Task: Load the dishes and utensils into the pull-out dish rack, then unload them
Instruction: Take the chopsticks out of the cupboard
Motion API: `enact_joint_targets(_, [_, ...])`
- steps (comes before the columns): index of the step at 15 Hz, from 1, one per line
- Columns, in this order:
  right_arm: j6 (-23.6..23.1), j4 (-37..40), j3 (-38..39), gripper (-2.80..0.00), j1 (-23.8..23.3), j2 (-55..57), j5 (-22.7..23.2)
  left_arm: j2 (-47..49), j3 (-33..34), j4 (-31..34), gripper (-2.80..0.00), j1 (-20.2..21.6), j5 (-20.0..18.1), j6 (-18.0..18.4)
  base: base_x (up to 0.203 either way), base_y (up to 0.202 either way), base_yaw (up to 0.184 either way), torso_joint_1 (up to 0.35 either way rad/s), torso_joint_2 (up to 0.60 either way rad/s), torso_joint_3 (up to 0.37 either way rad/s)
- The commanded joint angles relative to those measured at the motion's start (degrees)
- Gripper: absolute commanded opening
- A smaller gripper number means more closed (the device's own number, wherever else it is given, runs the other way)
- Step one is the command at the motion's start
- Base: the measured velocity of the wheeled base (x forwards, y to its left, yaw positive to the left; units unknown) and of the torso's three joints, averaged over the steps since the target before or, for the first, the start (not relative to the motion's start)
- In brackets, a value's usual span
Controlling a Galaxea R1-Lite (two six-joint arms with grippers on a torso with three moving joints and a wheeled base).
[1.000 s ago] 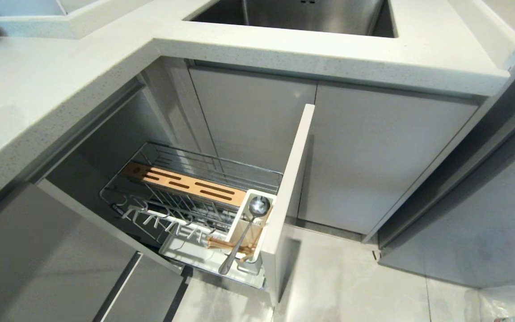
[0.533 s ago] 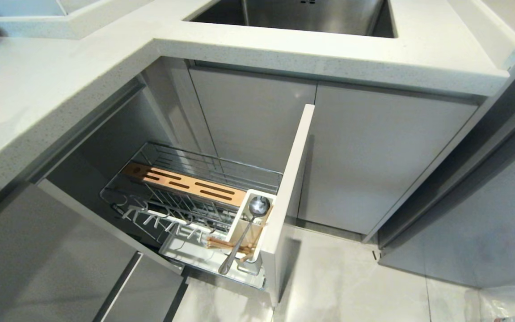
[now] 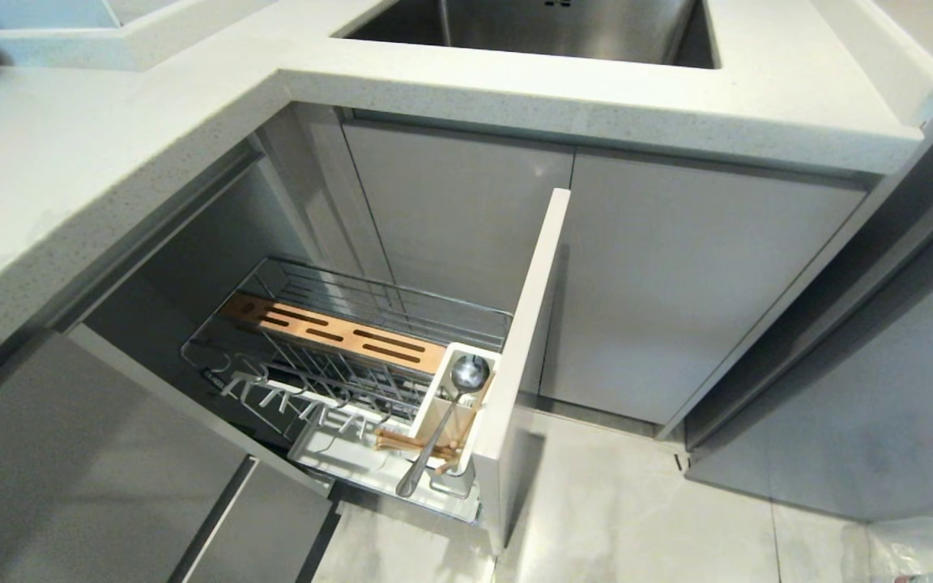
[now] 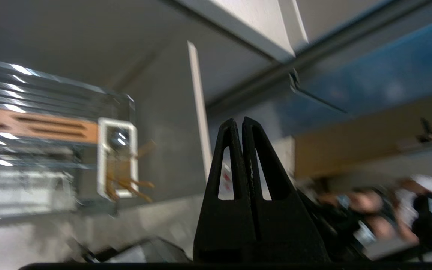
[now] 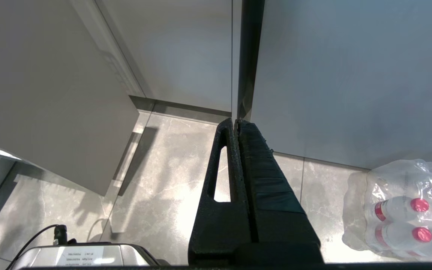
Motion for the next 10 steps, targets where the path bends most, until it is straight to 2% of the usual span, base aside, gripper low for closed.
enact_joint_targets(1, [0.0,0.0,0.1,-2.80,0.0,0.0,0.0,4.5,0.0,1.8,-2.80,-2.4,-2.0,-0.2,0.000,0.000,0.000,0.000,0.00,0.000])
enact_joint_targets(4, [0.0,0.0,0.1,-2.80,0.0,0.0,0.0,10.2,-0.5,6.7,-2.80,-7.8,0.2,-0.2,0.000,0.000,0.000,0.000,0.00,0.000])
enact_joint_targets(6, [0.0,0.0,0.1,-2.80,0.0,0.0,0.0,17.5,-2.2,12.6,-2.80,-15.2,7.5,-0.3,0.000,0.000,0.000,0.000,0.00,0.000])
enact_joint_targets(8, [0.0,0.0,0.1,-2.80,0.0,0.0,0.0,25.8,-5.2,20.9,-2.80,-23.8,17.4,-0.7,0.000,0.000,0.000,0.000,0.00,0.000])
enact_joint_targets(10, [0.0,0.0,0.1,-2.80,0.0,0.0,0.0,32.9,-8.9,29.0,-2.80,-29.2,22.9,-2.7,0.000,0.000,0.000,0.000,0.00,0.000])
